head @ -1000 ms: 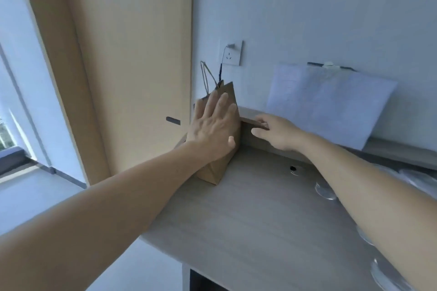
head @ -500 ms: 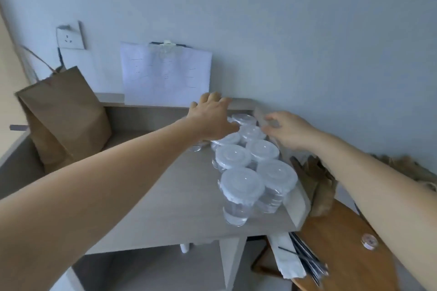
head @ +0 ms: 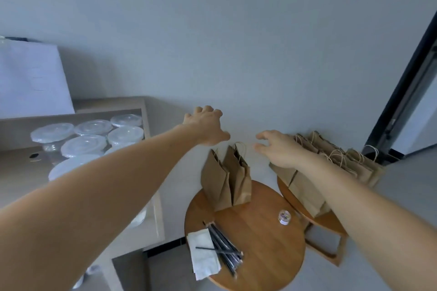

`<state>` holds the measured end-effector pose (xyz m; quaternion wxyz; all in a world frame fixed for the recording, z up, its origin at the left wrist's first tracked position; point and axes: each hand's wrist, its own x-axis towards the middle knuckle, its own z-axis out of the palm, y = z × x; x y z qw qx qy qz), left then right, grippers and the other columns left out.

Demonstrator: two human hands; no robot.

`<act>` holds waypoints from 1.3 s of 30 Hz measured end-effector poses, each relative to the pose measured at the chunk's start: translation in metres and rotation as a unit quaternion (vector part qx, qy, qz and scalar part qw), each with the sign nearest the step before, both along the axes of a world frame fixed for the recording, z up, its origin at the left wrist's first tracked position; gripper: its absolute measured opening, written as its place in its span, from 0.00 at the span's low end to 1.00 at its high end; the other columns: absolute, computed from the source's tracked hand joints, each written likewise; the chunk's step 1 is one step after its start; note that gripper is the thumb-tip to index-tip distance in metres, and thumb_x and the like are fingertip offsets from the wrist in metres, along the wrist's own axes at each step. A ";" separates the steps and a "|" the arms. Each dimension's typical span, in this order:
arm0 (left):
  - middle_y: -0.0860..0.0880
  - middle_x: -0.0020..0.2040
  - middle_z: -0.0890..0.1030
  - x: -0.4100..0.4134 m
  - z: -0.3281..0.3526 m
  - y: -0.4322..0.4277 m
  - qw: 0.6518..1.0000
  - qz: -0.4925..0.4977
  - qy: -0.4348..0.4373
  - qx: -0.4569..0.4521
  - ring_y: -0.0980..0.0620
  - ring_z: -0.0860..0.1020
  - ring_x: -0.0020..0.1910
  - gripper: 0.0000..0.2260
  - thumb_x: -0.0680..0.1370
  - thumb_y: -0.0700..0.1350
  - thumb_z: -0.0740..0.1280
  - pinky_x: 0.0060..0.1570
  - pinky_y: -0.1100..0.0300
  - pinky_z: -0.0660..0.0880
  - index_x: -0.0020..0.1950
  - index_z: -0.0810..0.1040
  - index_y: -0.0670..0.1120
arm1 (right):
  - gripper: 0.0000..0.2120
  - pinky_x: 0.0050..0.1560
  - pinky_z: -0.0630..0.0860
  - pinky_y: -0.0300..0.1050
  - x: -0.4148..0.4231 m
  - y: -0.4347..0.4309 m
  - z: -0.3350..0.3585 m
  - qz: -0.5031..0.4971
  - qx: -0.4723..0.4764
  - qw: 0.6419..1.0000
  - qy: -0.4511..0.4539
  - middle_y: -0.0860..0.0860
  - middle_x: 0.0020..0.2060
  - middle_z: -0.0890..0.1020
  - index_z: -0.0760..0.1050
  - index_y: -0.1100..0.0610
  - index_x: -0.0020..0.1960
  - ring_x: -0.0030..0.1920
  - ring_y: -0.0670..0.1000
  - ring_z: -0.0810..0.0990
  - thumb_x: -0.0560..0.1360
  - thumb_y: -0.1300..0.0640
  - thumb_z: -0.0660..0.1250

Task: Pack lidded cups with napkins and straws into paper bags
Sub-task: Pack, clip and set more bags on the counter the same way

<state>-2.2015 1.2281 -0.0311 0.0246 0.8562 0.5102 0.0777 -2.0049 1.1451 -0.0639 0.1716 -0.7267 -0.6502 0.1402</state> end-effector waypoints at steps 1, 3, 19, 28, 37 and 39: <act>0.46 0.76 0.62 0.015 -0.006 0.007 1.000 0.003 0.004 -0.015 0.42 0.60 0.74 0.34 0.77 0.61 0.63 0.68 0.42 0.63 0.78 0.59 0.50 | 0.29 0.69 0.63 0.47 0.013 0.005 -0.006 -0.007 -0.005 1.000 0.003 0.52 0.76 0.65 0.62 0.56 0.77 0.73 0.54 0.67 0.81 0.43 0.58; 0.46 0.76 0.62 0.044 -0.020 0.025 0.999 0.005 0.014 -0.045 0.41 0.60 0.74 0.33 0.77 0.60 0.64 0.66 0.42 0.64 0.78 0.59 0.51 | 0.29 0.70 0.63 0.47 0.037 0.018 -0.019 -0.018 -0.014 1.000 0.013 0.53 0.75 0.65 0.62 0.57 0.76 0.73 0.54 0.67 0.81 0.43 0.59; 0.44 0.66 0.72 0.170 -0.157 0.189 0.987 -0.015 0.000 -0.163 0.41 0.68 0.65 0.25 0.75 0.59 0.63 0.61 0.43 0.71 0.68 0.68 0.49 | 0.30 0.68 0.65 0.45 0.165 0.175 -0.125 -0.036 -0.140 0.989 0.030 0.55 0.76 0.64 0.60 0.60 0.77 0.74 0.55 0.65 0.81 0.46 0.61; 0.43 0.72 0.67 0.195 -0.236 0.218 0.971 0.110 -0.013 -0.213 0.41 0.64 0.71 0.29 0.77 0.58 0.63 0.66 0.46 0.67 0.74 0.65 0.47 | 0.29 0.65 0.72 0.53 0.203 0.285 -0.227 0.065 -0.188 0.980 0.020 0.58 0.68 0.75 0.69 0.63 0.71 0.66 0.59 0.74 0.79 0.42 0.61; 0.45 0.73 0.67 0.213 -0.279 0.193 0.938 0.228 -0.068 -0.252 0.44 0.64 0.71 0.29 0.77 0.54 0.63 0.66 0.49 0.68 0.77 0.63 0.47 | 0.16 0.36 0.72 0.47 0.210 0.348 -0.317 0.135 -0.218 0.965 0.054 0.51 0.38 0.79 0.75 0.55 0.47 0.41 0.55 0.79 0.81 0.44 0.58; 0.45 0.73 0.68 0.216 -0.285 0.193 0.934 0.238 -0.075 -0.254 0.45 0.64 0.71 0.29 0.78 0.54 0.63 0.65 0.50 0.68 0.76 0.64 0.47 | 0.14 0.36 0.71 0.47 0.213 0.351 -0.326 0.141 -0.204 0.967 0.056 0.51 0.36 0.78 0.74 0.55 0.42 0.42 0.57 0.79 0.82 0.50 0.57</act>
